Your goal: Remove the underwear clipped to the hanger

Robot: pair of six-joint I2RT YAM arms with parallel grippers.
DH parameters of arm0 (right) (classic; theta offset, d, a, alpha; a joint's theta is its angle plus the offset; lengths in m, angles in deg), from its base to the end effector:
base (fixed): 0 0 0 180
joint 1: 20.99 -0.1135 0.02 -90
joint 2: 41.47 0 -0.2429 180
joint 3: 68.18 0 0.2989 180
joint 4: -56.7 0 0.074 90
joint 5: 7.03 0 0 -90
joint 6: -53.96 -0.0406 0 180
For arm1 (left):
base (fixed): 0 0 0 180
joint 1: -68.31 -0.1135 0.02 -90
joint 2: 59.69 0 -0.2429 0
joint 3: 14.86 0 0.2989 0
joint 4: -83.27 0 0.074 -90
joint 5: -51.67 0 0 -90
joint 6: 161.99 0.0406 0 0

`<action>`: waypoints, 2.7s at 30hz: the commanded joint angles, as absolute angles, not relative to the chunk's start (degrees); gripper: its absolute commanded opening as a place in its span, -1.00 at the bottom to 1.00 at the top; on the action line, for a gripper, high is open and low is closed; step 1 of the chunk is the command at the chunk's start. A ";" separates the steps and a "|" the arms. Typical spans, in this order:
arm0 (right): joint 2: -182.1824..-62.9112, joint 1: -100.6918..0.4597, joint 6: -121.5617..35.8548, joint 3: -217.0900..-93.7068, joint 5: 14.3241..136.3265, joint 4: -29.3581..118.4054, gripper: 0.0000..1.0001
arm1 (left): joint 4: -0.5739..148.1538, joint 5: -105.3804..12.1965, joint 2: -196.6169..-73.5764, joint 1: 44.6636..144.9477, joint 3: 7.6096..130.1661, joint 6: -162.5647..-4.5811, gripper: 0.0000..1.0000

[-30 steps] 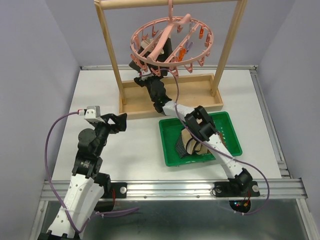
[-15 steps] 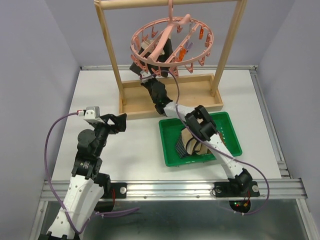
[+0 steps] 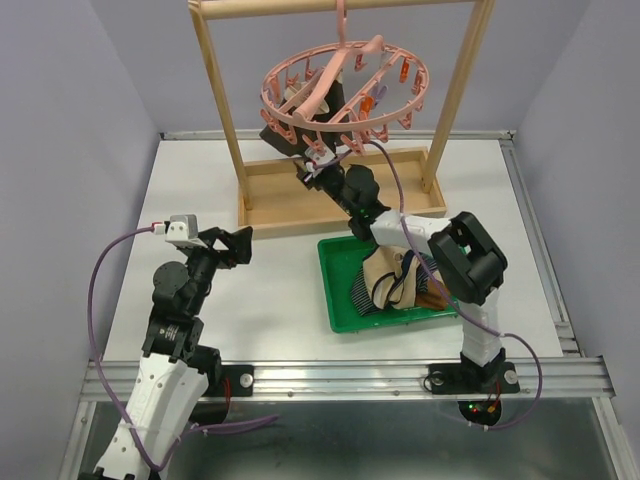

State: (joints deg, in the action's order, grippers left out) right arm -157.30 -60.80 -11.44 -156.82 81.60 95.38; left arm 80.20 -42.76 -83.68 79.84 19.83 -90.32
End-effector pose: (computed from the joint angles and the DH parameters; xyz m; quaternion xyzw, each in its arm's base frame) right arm 0.3865 0.3234 0.2184 -0.3450 0.5304 0.1100 0.7665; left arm 0.2005 -0.0441 0.2830 -0.0100 0.6586 -0.2183 0.7201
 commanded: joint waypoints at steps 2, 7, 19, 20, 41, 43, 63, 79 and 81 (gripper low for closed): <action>-161.78 -60.98 -11.08 -156.40 85.68 98.20 1.00 | 83.55 -44.31 -83.95 79.91 21.06 -90.01 0.98; -170.48 -60.89 -11.78 -168.67 91.66 98.12 1.00 | 83.02 -43.87 -83.33 79.91 21.15 -89.83 0.98; -197.19 -60.63 -3.79 -206.66 102.92 98.38 1.00 | 83.29 -43.34 -85.00 79.91 21.15 -89.22 0.98; -197.99 -60.71 -2.74 -207.98 102.92 98.55 1.00 | 83.46 -43.60 -85.18 79.91 21.15 -89.13 0.98; -206.45 -54.21 -1.23 -222.95 94.75 97.41 -0.82 | 83.02 -44.22 -86.06 79.91 21.15 -90.01 0.98; -204.69 -53.86 -1.85 -219.00 93.34 97.59 -0.99 | 83.20 -44.48 -86.32 79.91 21.15 -90.10 0.97; -161.45 -54.65 -10.72 -160.28 48.26 100.23 -0.99 | 84.25 -44.92 -83.51 79.91 20.80 -90.01 0.97; -135.35 -58.34 -21.54 -137.87 38.93 95.93 -0.99 | 84.61 -49.31 -79.55 79.91 22.91 -94.57 0.98; -129.81 -58.43 -21.54 -135.24 39.37 94.26 -0.99 | 84.96 -50.01 -79.47 79.91 23.79 -96.33 0.98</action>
